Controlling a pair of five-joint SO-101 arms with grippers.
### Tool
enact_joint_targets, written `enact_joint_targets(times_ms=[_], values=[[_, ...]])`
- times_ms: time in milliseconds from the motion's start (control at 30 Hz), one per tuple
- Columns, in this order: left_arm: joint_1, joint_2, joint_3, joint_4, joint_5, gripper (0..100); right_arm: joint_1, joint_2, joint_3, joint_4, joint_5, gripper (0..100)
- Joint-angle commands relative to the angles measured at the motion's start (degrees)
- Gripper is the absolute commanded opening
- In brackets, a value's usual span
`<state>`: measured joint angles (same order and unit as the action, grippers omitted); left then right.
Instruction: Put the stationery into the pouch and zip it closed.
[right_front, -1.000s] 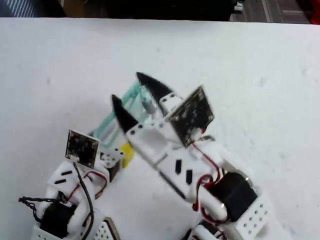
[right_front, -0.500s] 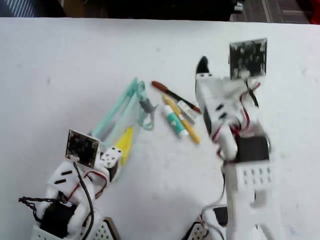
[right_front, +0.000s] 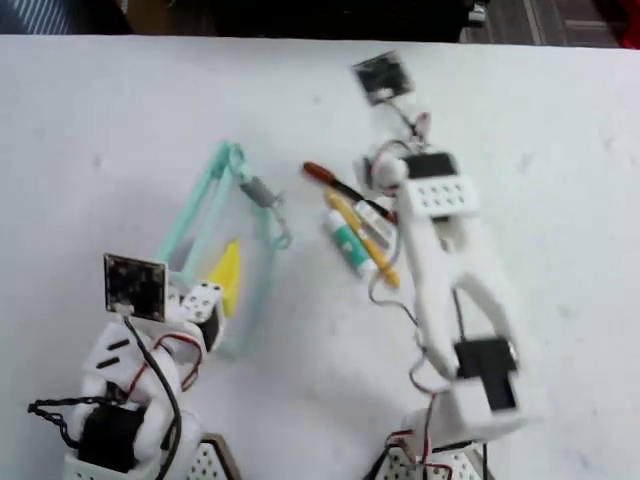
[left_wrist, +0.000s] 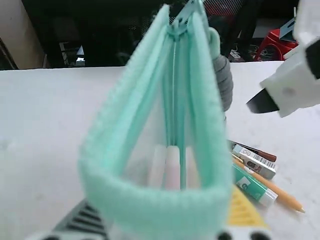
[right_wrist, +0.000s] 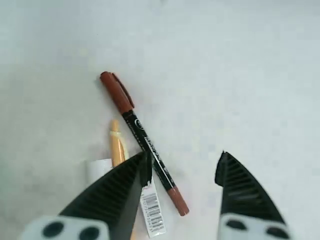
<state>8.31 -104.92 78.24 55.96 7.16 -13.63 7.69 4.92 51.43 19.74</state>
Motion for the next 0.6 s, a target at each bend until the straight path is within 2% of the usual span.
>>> enact_joint_targets(times_ms=[0,200,567], values=[[-0.4,0.13,0.35,-1.23,1.23,16,-2.68,6.29,-9.67,1.89,2.64,19.7],[-0.4,0.13,3.16,-4.66,1.23,16,-4.53,16.57,-19.52,3.56,2.9,19.7],[-0.31,0.13,3.25,-4.75,1.23,16,-6.37,29.67,-29.63,5.67,2.99,19.7]])
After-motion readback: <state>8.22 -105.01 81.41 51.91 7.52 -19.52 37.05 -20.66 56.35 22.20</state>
